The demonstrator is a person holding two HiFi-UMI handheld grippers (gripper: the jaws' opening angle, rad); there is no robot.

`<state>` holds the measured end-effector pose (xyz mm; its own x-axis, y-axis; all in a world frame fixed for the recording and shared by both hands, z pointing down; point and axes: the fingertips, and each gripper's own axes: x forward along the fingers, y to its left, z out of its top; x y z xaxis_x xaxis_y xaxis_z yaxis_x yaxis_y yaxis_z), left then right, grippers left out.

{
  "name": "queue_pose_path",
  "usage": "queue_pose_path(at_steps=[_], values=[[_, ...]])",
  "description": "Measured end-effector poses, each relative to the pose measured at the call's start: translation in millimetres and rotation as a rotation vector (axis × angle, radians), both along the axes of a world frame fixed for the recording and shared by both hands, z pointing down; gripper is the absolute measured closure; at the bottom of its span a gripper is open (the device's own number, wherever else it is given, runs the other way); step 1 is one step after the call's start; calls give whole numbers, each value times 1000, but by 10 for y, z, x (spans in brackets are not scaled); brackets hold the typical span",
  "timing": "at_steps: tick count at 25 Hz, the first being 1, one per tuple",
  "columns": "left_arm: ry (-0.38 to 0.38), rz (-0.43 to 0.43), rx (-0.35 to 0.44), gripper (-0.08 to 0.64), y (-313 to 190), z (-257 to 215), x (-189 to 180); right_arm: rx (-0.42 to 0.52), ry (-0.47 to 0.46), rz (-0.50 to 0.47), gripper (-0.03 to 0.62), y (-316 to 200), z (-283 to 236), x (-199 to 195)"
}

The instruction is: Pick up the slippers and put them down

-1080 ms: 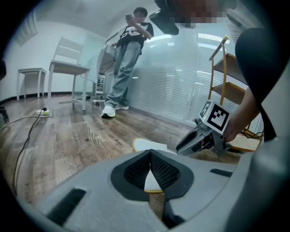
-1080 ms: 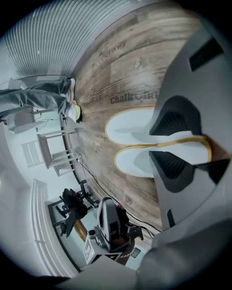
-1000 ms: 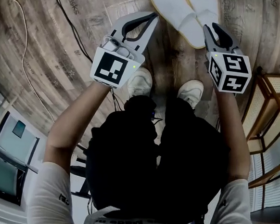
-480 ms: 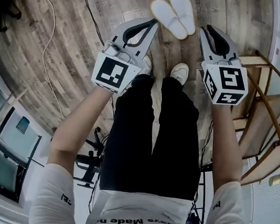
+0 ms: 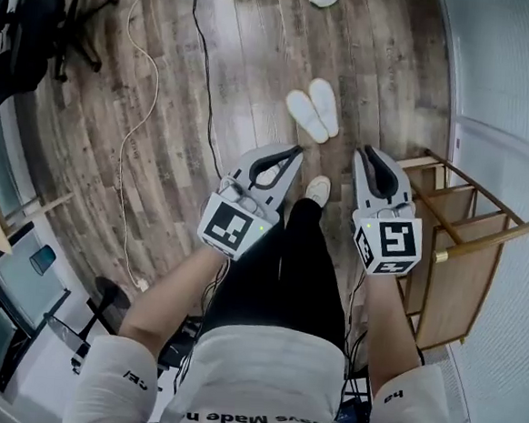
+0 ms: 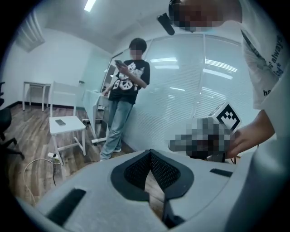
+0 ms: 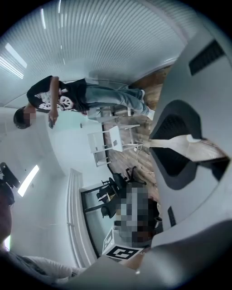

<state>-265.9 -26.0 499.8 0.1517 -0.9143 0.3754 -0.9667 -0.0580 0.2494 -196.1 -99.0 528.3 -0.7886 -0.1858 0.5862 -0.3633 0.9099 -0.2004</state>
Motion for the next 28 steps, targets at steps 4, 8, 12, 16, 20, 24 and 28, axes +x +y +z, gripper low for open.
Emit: queue_pose_path(at_steps=[4,8,12,16,20,24,28], values=[[-38,-33,34,549,-31,-834,1,44,-86,-19,538,-88,-970,-25],[-24,-71,59,549,73,-1606,-16,88,-161,-30,538,-40,-1951,-13],[4,-113,74,549,226,-2446,5,125,-223,-50,541,67,-2882,68],[-50,-125,160,549,312,-3264,34,150,-276,-60,543,160,-3610,152],[-82,-115,240,549,415,-3933,148,178,-346,-60,549,334,-4198,243],[-107,-121,303,549,454,-4380,210,207,-395,-66,550,443,-4677,304],[-133,-118,340,549,505,-4649,272,251,-410,-88,555,539,-4994,347]])
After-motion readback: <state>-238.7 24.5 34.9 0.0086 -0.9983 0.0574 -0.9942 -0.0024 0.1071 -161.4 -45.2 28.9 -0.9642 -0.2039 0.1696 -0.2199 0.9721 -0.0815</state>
